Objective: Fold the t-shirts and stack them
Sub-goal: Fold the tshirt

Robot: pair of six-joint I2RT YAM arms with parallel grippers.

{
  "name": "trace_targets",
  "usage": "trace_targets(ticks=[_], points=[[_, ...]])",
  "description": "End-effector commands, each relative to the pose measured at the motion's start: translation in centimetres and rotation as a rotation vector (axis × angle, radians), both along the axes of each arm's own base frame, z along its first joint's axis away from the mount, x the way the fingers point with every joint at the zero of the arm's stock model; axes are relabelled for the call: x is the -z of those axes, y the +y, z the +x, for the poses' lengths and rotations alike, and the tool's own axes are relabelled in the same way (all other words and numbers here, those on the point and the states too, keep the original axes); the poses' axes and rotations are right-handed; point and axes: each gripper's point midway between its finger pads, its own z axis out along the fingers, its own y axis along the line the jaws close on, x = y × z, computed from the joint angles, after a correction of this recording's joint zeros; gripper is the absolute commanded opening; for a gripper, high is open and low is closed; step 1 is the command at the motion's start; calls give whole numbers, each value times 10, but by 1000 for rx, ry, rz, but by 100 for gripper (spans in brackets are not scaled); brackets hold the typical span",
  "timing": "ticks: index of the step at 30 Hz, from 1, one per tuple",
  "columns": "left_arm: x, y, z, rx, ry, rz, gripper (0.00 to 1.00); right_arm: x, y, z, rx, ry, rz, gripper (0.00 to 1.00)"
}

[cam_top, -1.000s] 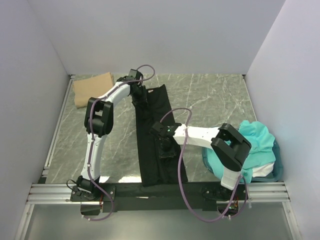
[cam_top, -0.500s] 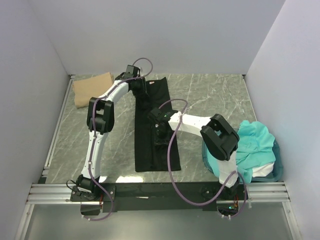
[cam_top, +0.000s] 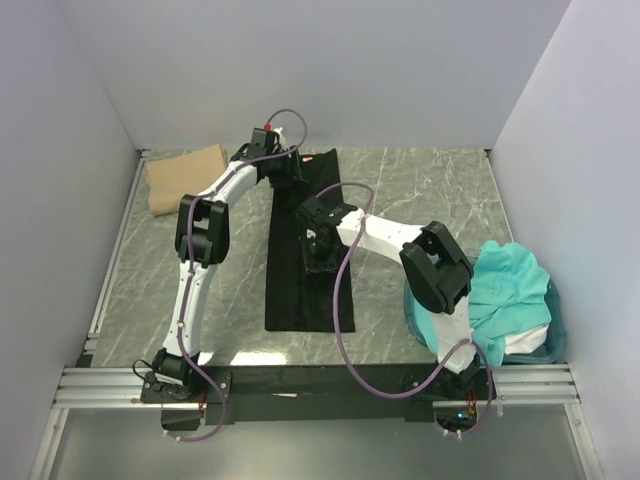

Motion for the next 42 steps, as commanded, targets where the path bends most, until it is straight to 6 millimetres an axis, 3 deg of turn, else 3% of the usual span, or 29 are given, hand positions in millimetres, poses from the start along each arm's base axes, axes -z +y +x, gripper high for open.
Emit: trace_targets(ticks=[1,4,5,6,7,8,9,10,11,12,13,14,15,16,17,18,19,20,23,24,25,27,29,30,32,33,42], points=[[-109,-8,8,20,-196,-102,70,-36,8,8,-29,-70,69,33],[-155,-10,-1,36,-248,-139,73,-51,4,8,-6,-103,92,33],[-161,-9,-6,42,-246,-142,73,-60,3,7,1,-122,105,34],[-168,-9,-11,48,-249,-145,73,-54,-4,2,14,-114,92,34],[-193,-7,-21,49,-282,-150,73,-54,-5,0,30,-116,96,34],[-183,-2,-30,41,-247,-133,73,-51,-13,-9,40,-108,89,34],[-188,2,-37,31,-249,-123,73,-50,-17,-12,50,-109,88,34],[-215,10,-50,18,-294,-116,73,-49,-20,-14,66,-116,88,34],[-195,16,-63,8,-246,-89,73,-55,-23,-17,76,-133,100,34],[-195,22,-73,-4,-239,-73,73,-45,-33,-25,85,-119,77,34],[-214,33,-86,-38,-267,-57,74,-43,-38,-29,101,-120,69,34],[-191,39,-102,-48,-210,-31,74,-40,-47,-36,112,-118,56,34],[-186,45,-115,-60,-184,-15,74,-39,-51,-40,126,-119,51,34],[-200,51,-131,-67,-202,-19,74,-38,-56,-43,135,-117,45,34],[-173,56,-149,-68,-136,1,74,-36,-64,-50,146,-119,36,34],[-168,59,-162,-70,-116,5,74,-35,-68,-53,156,-119,35,34],[-180,63,-178,-82,-132,-10,74,-34,-72,-55,172,-120,32,34],[-152,69,-199,-87,-69,8,74,-31,-80,-62,181,-121,22,34],[-132,77,-246,-102,-24,11,74,-22,-97,-74,221,-113,-1,34],[-139,79,-258,-116,-37,-1,74,-20,-97,-78,232,-109,11,34],[-120,82,-275,-117,11,14,75,-18,-99,-80,241,-110,15,35],[-117,86,-295,-128,23,4,75,-11,-104,-90,258,-90,29,36],[-96,88,-317,-131,81,8,75,-6,-106,-95,266,-83,47,36],[-98,90,-324,-149,84,-11,75,-5,-105,-98,264,-74,54,36],[-81,91,-342,-162,134,-7,75,-2,-106,-100,261,-73,59,36],[-61,92,-365,-187,200,-20,74,-2,-106,-100,252,-84,73,37],[-35,87,-389,-234,288,-36,72,-2,-98,-103,234,-75,126,38]])
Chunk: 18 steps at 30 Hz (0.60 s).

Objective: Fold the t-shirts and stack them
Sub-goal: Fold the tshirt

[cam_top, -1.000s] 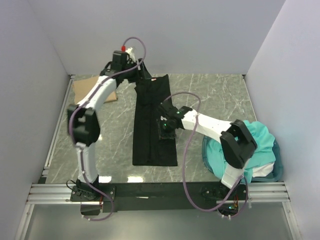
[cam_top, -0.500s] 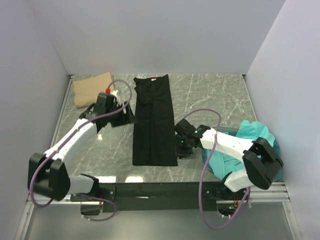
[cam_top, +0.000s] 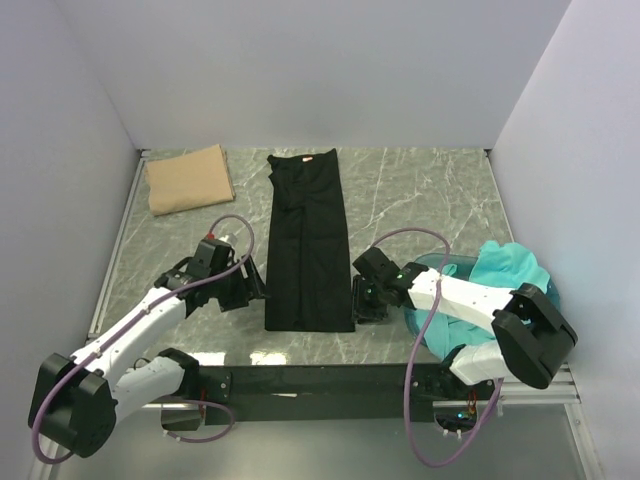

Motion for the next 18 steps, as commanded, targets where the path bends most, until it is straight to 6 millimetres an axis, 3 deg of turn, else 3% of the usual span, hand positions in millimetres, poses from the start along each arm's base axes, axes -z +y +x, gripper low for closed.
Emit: trace_targets(ticks=[1,14,18], points=[[0,-3,2,-56,3,-18,72,-3,9,2,-8,-21,47,38],[31,-27,-16,-13,117,-11,70,9,8,-5,-88,40,-13,36],[42,-37,-25,23,153,-1,70,11,11,-10,-119,69,-10,22]])
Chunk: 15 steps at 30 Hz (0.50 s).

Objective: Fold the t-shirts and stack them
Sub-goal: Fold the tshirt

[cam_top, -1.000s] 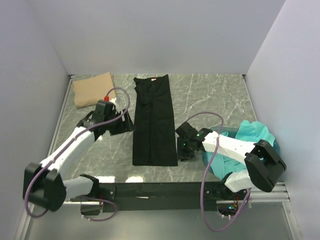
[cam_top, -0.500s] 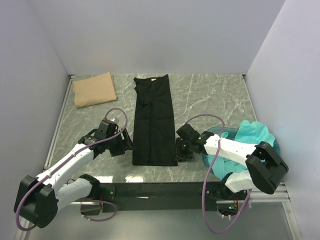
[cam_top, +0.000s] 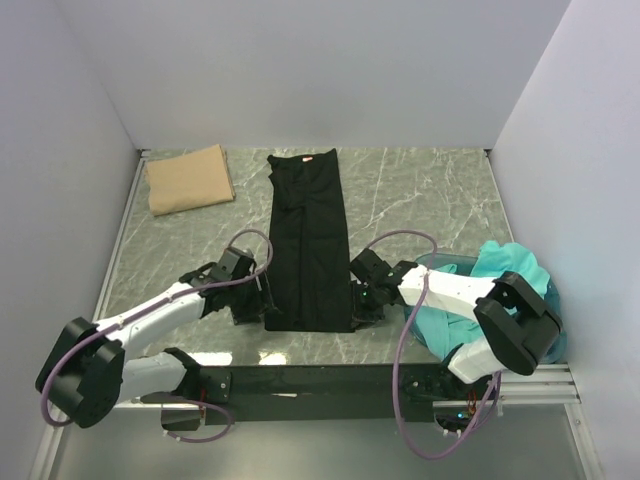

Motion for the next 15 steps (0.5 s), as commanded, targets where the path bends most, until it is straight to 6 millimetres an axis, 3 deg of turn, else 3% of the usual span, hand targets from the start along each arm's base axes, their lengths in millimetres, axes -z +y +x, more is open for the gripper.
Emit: trace_targets(ticks=[1,11,15], points=[[3,-12,1,7,3,-13,70,-3,9,-2,-54,18,18,16],[15,-8,-3,-23,39,103,63,4,8,-10,-77,46,18,3],[15,-1,-4,-49,49,135,52,4,7,-10,-79,45,14,2]])
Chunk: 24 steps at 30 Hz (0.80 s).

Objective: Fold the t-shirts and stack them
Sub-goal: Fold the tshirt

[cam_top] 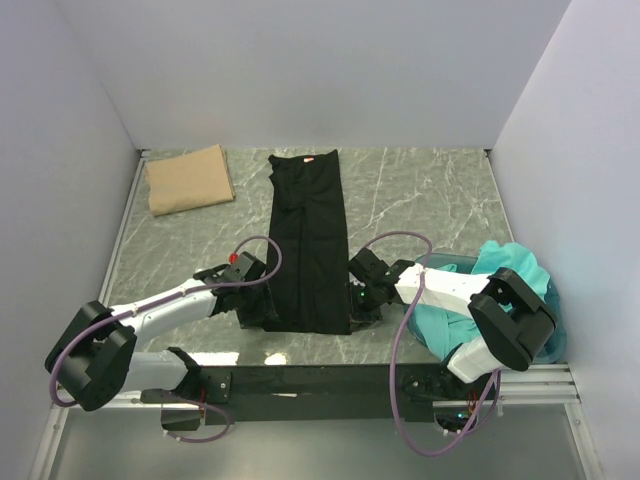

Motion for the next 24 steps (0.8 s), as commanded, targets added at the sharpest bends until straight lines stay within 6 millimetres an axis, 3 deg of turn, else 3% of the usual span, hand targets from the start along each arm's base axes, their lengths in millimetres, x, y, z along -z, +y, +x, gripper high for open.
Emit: trace_targets(ticks=[1,8,12,16,19,20,24], points=[[-5,6,7,-48,-19,45,52,3,-3,-3,-27,-3,-22,2],[-5,8,6,-58,-27,42,49,3,-3,-4,-35,0,-24,2],[0,9,2,-57,-5,54,41,5,-3,-5,-39,4,-25,2],[-1,-2,5,-32,-23,0,36,4,-3,-5,-43,6,-20,1],[1,-4,3,-26,-14,-8,22,3,-2,-5,-45,0,-15,0],[2,-3,3,-28,-9,-3,13,3,-3,-5,-44,-1,-18,0],[1,-3,3,-29,-9,3,1,-2,-3,-4,-42,-12,-14,0]])
